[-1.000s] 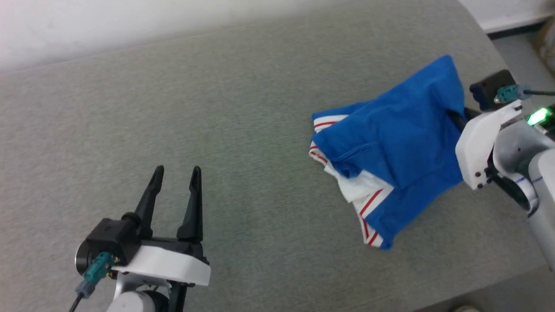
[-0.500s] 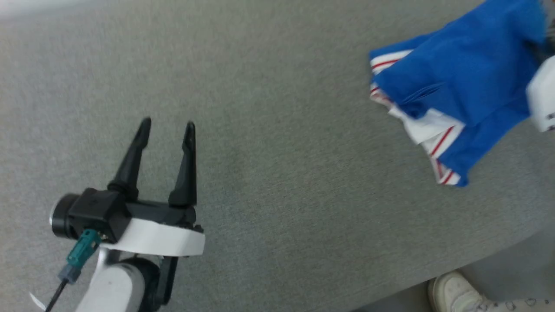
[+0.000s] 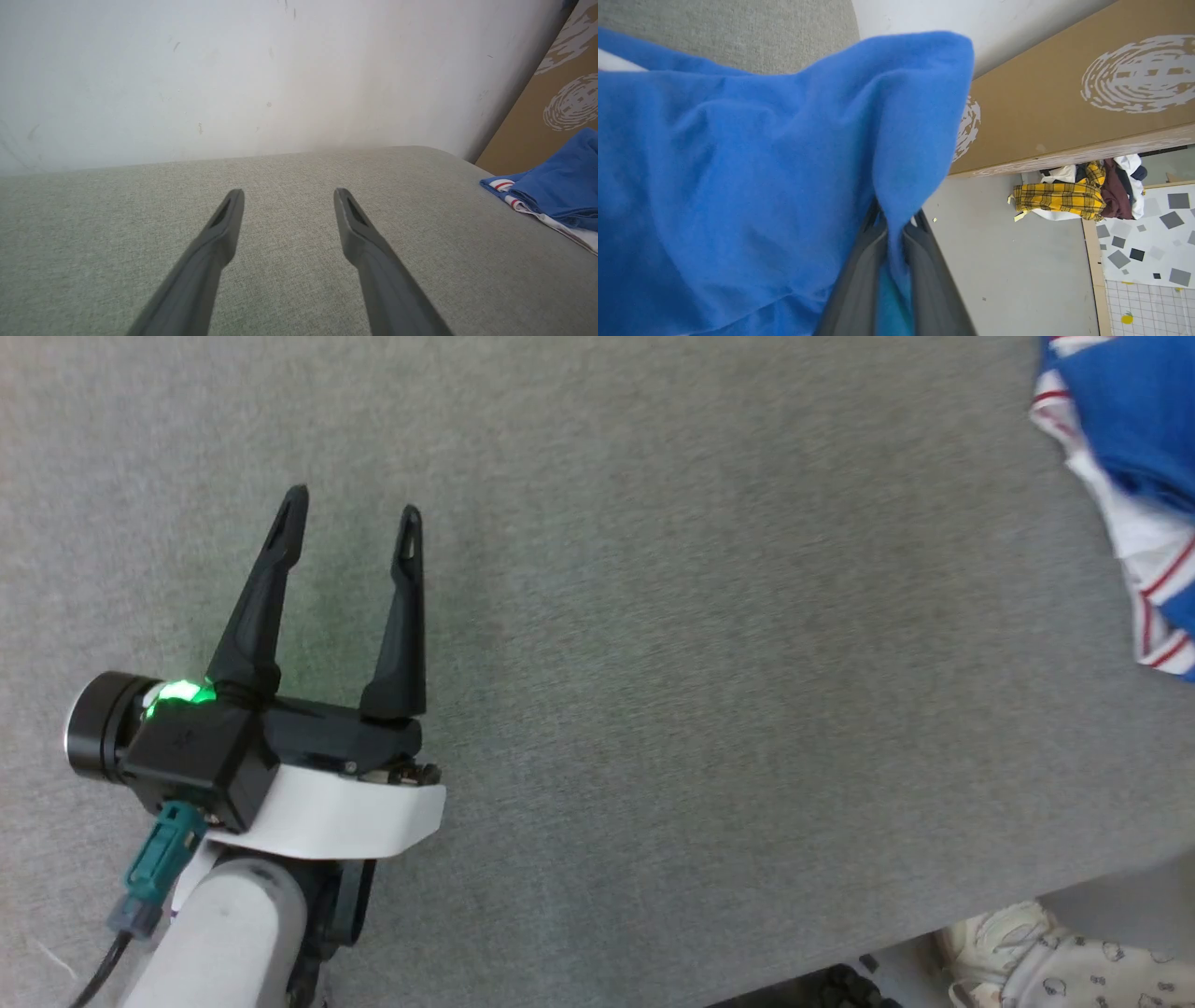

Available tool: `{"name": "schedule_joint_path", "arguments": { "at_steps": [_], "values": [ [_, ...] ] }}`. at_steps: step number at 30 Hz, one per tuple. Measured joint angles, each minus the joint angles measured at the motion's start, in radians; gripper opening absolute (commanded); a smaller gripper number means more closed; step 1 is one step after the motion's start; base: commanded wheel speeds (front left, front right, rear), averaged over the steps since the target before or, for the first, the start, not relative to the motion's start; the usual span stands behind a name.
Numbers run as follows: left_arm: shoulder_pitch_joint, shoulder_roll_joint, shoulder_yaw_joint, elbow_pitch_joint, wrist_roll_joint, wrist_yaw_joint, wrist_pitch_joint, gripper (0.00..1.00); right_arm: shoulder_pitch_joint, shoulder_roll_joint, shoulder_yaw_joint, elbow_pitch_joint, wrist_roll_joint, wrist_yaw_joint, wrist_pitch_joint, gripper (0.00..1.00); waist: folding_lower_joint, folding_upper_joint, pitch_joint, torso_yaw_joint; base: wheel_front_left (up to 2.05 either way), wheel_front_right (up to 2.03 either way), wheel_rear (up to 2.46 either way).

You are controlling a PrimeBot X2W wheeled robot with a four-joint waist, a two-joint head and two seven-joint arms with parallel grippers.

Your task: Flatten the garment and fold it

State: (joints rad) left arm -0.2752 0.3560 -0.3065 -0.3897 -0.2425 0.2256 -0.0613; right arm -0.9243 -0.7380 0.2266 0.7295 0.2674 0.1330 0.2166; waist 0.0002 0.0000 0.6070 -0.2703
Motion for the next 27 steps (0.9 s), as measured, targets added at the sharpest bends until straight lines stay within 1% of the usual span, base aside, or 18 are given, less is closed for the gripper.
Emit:
{"name": "schedule_joint_path", "arguments": {
  "at_steps": [7,8,9,10,13,15,18,23,27],
  "values": [
    [-0.021,0.0,-0.014,0.004,0.009,0.0,-0.009,1.0,-0.004,0.04,-0.067,0.101,-0.05,0.0,-0.015,0.0,0.0,0.0,0.07,0.034,0.0,0.0,0.0],
    [-0.022,0.0,-0.015,0.006,0.011,0.0,-0.01,1.0,-0.006,0.041,-0.075,0.113,-0.062,0.0,-0.017,0.08,-0.0001,0.0,0.075,0.04,0.0,0.0,0.0],
    [-0.023,0.0,-0.015,0.007,0.013,0.0,-0.011,1.0,-0.011,0.042,-0.083,0.123,-0.073,0.0,-0.019,0.46,-0.0001,0.0,0.079,0.045,0.0,0.0,0.0],
    [-0.024,0.0,-0.016,0.009,0.013,0.0,-0.011,1.0,-0.015,0.044,-0.093,0.132,-0.084,0.0,-0.024,1.0,-0.0001,0.0,0.082,0.05,0.0,0.0,0.0],
    [-0.026,-0.005,-0.016,0.019,0.012,0.0,-0.02,1.0,-0.025,0.046,-0.11,0.154,-0.118,0.0,-0.034,1.0,-0.0001,0.0,0.086,0.061,0.0,0.0,0.0],
    [-0.027,-0.017,-0.011,0.025,-0.001,0.011,-0.034,1.0,-0.033,0.049,-0.125,0.163,-0.134,0.0,-0.043,1.0,-0.0001,0.0,0.081,0.063,0.0,0.0,0.0],
    [-0.027,-0.026,-0.01,0.036,-0.01,0.013,-0.054,1.0,-0.037,0.056,-0.132,0.175,-0.152,0.0,-0.047,1.0,-0.0002,0.0,0.065,0.065,0.0,0.0,0.0],
    [-0.017,-0.046,-0.001,0.065,-0.048,0.015,-0.085,1.0,-0.034,0.063,-0.147,0.185,-0.164,0.0,-0.07,1.0,-0.0002,-0.0001,0.024,0.07,0.0,0.0,0.0],
    [-0.001,-0.067,0.02,0.099,-0.058,0.033,-0.133,1.0,-0.013,0.066,-0.168,0.182,-0.17,0.0,-0.107,1.0,-0.0003,0.0,-0.022,0.077,0.0,0.0,0.0]
  ]
}}
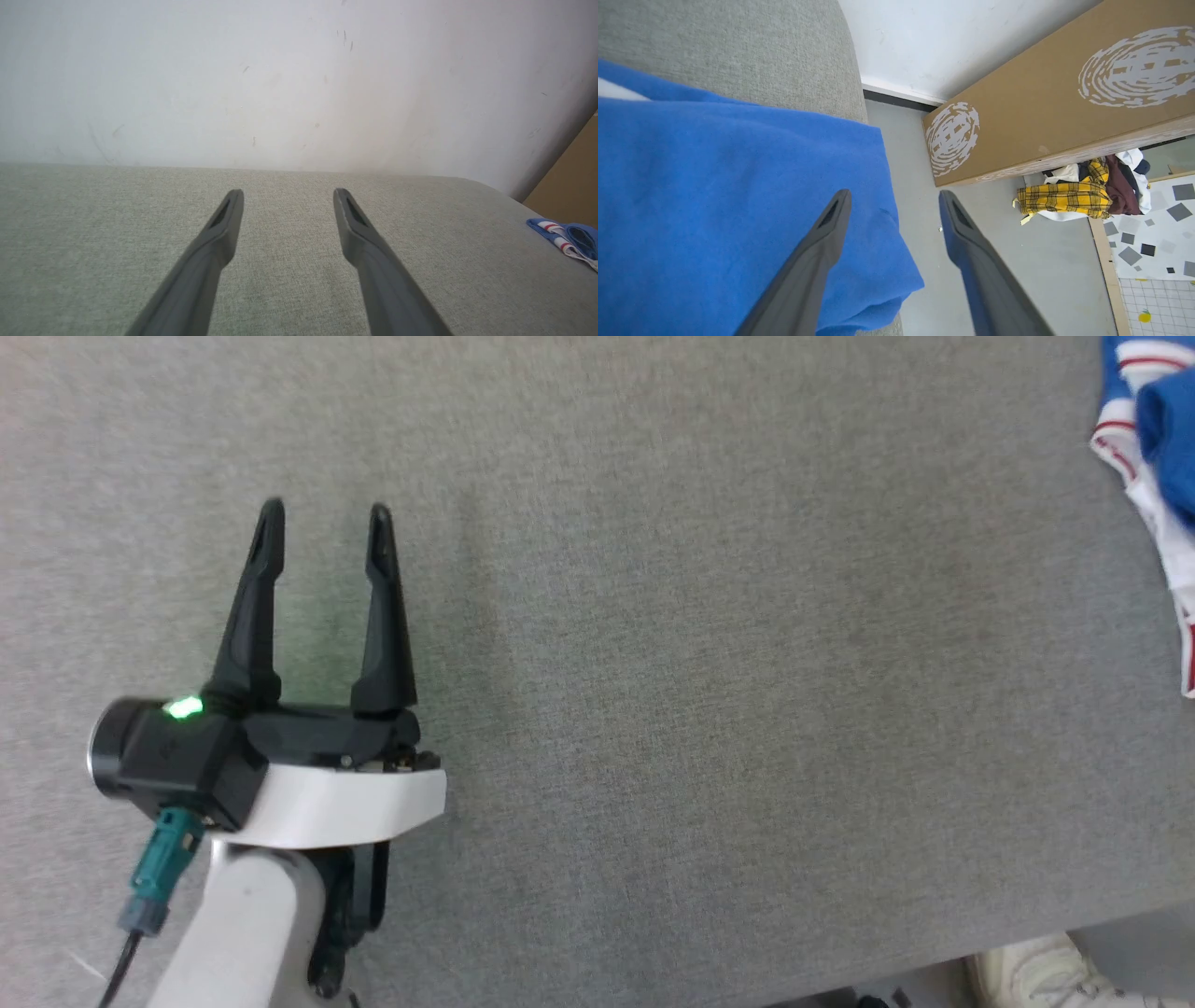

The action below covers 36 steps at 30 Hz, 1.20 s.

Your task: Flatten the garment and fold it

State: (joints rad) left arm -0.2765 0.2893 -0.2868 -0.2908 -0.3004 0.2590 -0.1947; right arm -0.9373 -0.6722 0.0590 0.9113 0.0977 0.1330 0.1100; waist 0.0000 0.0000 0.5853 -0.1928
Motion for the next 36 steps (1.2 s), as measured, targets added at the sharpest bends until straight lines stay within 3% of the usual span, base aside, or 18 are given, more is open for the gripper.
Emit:
{"name": "schedule_joint_path", "arguments": {
  "at_steps": [7,13,19,29,36],
  "values": [
    [0.051,-0.019,0.022,0.072,-0.009,0.01,-0.045,1.0,0.105,0.093,-0.066,-0.095,0.067,0.0,-0.13,1.0,-0.0001,0.0,-0.1,0.021,0.0,0.0,0.0],
    [0.101,-0.026,0.029,0.116,0.005,0.018,-0.057,1.0,0.278,0.181,-0.067,-0.269,0.118,0.0,-0.165,1.0,-0.0002,0.0,-0.196,0.047,0.0,0.0,0.0],
    [0.134,-0.027,0.044,0.133,0.013,0.016,-0.061,1.0,0.436,0.264,-0.134,-0.476,0.129,0.0,-0.191,1.0,-0.0003,0.0,-0.292,0.087,0.0,0.0,0.0],
    [0.172,-0.033,0.061,0.18,0.016,-0.013,-0.062,1.0,0.669,0.504,-0.25,-0.814,0.007,0.0,-0.229,1.0,-0.0002,0.0,-0.43,0.193,0.0,0.0,0.0],
    [0.211,-0.058,0.077,0.214,0.021,-0.037,-0.062,1.0,0.794,0.592,-0.254,-0.886,-0.064,0.0,-0.278,1.0,-0.0001,0.0,-0.485,0.253,0.0,0.0,0.0]
  ]
}}
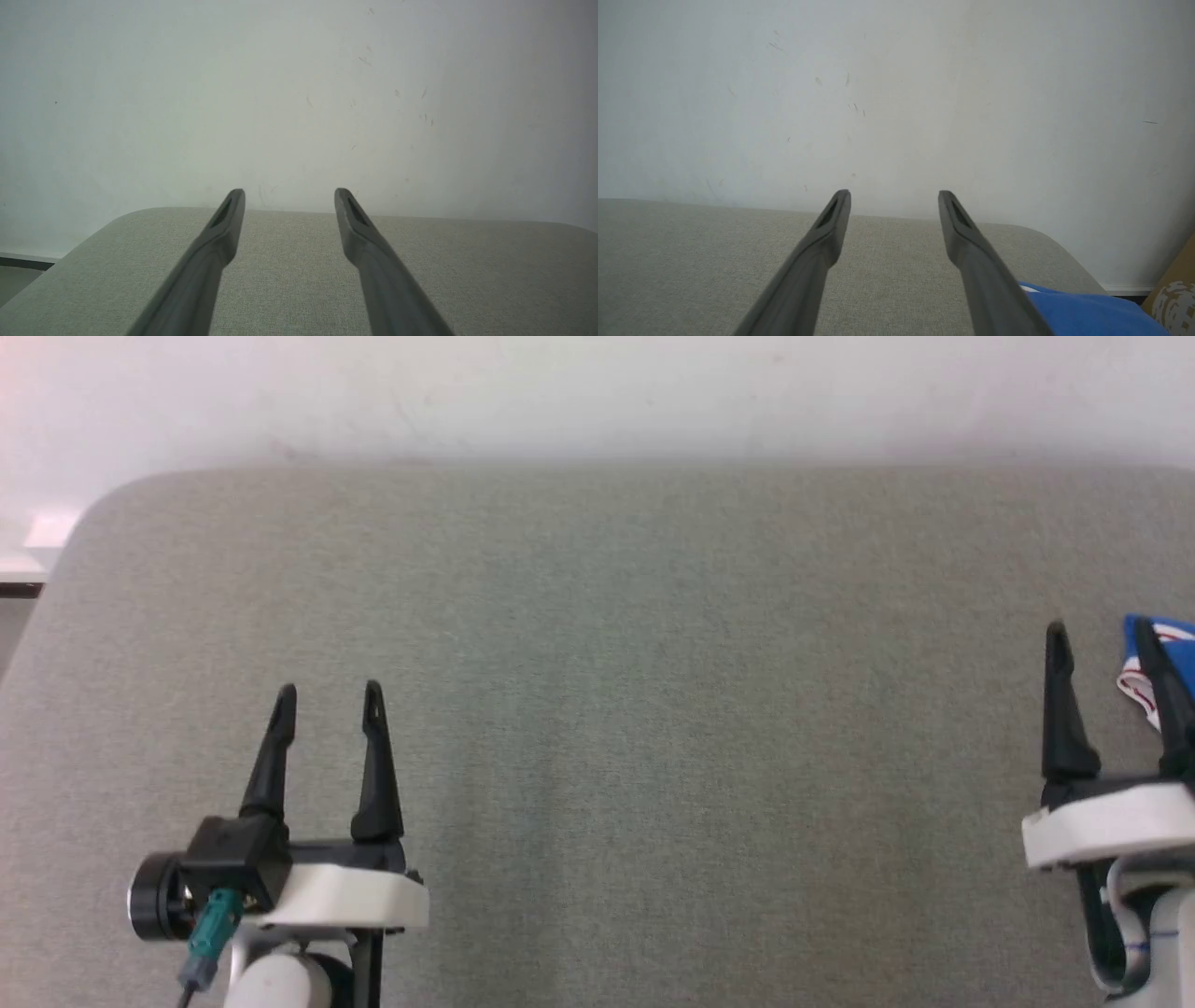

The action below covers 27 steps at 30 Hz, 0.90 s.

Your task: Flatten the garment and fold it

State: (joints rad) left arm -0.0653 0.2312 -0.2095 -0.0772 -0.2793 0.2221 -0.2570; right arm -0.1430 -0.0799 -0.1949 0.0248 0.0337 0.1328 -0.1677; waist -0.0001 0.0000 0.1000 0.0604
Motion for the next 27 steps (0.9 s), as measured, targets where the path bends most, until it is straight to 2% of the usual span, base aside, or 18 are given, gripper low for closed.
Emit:
{"name": "schedule_joint_path", "arguments": {
  "at_steps": [5,13,22,23,27],
  "values": [
    [0.049,-0.04,0.016,0.006,0.008,-0.003,0.0,1.0,0.057,0.022,-0.009,0.017,-0.047,0.0,-0.022,1.0,0.0,0.0,-0.027,0.017,0.0,0.0,0.0],
    [0.071,-0.087,0.028,0.035,0.041,-0.057,0.0,1.0,0.087,0.026,-0.009,0.119,-0.029,0.0,-0.058,1.0,0.0001,0.0,-0.038,0.002,0.0,0.0,0.0],
    [0.079,-0.109,0.049,0.067,0.061,-0.108,0.0,1.0,0.086,0.026,0.022,0.158,-0.024,0.0,-0.079,1.0,0.0001,0.0,-0.037,-0.025,0.0,0.0,0.0],
    [0.079,-0.11,0.051,0.068,0.063,-0.111,0.001,0.0,0.086,0.026,0.025,0.159,-0.024,0.0,-0.079,0.0,0.0001,0.0,-0.037,-0.027,0.0,0.0,0.0],
    [0.079,-0.109,0.048,0.068,0.06,-0.111,0.002,0.0,0.086,0.025,0.027,0.159,-0.024,0.0,-0.079,0.0,0.0001,0.0,-0.037,-0.028,0.0,0.0,0.0]
  ]
}}
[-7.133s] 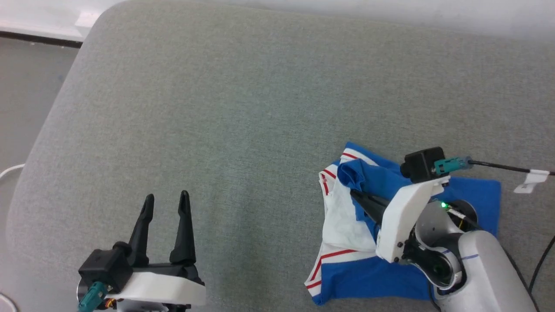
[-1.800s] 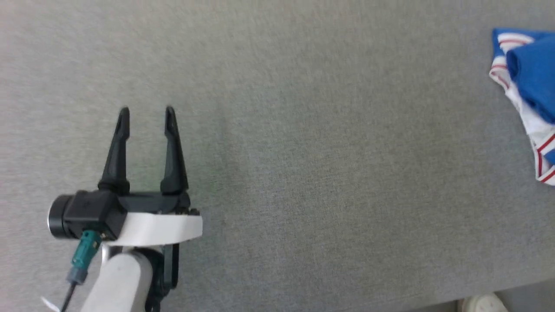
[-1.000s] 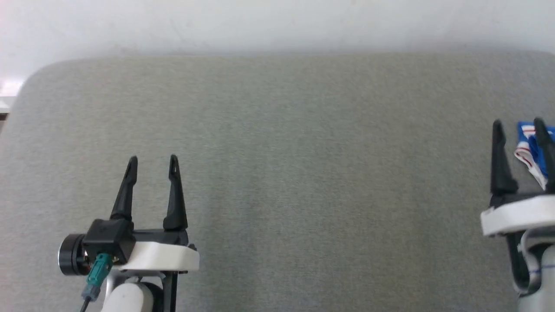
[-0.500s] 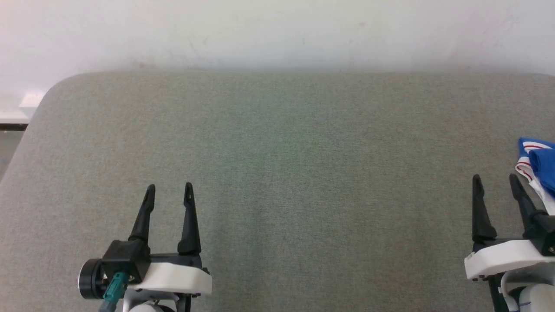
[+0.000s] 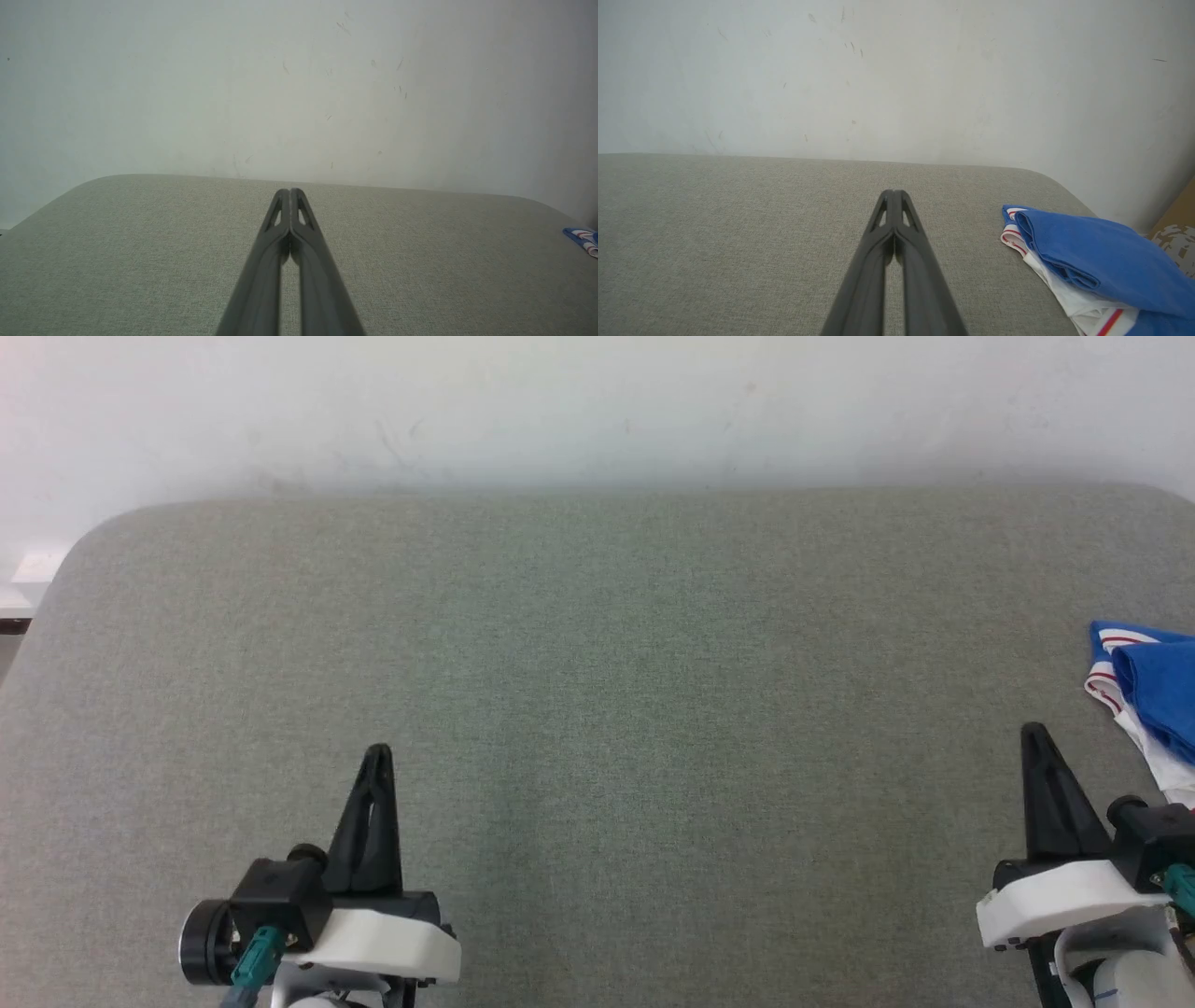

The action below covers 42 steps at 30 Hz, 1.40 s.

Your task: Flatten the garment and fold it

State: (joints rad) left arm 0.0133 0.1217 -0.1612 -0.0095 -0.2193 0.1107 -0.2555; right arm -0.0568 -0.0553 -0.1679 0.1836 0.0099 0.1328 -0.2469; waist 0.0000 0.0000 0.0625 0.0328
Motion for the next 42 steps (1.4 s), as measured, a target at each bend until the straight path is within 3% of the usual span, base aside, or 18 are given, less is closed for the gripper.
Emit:
{"name": "schedule_joint_path", "arguments": {
  "at_steps": [42],
  "values": [
    [0.0,-0.02,0.045,0.0,0.062,-0.031,0.081,0.0,0.004,0.0,0.05,-0.053,-0.001,0.0,0.079,0.0,0.0,0.0,-0.02,-0.011,0.0,0.0,0.0]
  ]
}}
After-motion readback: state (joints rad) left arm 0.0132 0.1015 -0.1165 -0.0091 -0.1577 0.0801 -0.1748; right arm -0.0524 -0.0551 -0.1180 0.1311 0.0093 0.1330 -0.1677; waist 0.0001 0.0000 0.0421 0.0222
